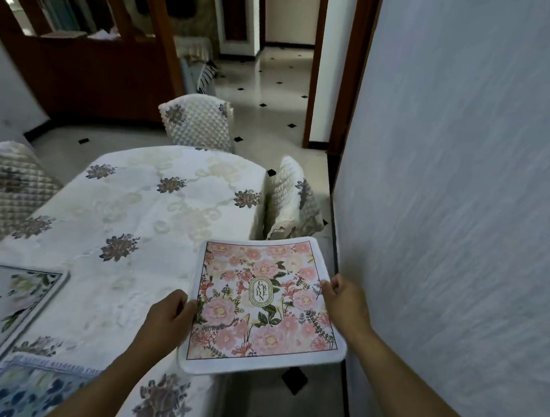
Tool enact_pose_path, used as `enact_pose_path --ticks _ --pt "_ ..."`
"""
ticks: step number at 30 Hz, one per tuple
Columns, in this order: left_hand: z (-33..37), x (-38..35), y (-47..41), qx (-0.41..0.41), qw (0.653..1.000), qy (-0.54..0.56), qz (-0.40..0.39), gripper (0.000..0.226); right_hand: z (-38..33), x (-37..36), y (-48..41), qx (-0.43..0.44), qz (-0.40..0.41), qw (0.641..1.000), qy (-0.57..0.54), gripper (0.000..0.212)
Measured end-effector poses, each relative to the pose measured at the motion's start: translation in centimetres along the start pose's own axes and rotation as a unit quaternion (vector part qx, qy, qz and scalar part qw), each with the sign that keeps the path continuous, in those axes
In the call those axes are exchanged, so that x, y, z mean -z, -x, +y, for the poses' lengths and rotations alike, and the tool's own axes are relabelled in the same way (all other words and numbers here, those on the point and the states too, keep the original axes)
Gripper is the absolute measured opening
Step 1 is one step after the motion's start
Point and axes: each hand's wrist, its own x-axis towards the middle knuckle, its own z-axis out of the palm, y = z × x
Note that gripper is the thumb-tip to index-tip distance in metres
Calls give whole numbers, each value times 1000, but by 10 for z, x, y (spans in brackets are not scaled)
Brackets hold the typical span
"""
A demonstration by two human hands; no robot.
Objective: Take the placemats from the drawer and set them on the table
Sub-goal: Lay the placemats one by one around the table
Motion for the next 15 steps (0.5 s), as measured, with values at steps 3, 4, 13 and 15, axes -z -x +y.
enact_pose_path --ticks 3,4,13,15 --pt "7 -9 -38 4 1000 13 14 34 -16 -2 -45 10 -12 1000 19 30" --pt "10 -11 -53 -1 1000 18 21 34 -21 -5 -63 14 -12 999 29 29" --pt "28 -8 -186 19 997 48 49 35 -83 -26 -212 81 -5 994 75 30" --pt "29 -3 -205 31 996 51 61 36 -98 -36 -237 100 -21 991 87 31"
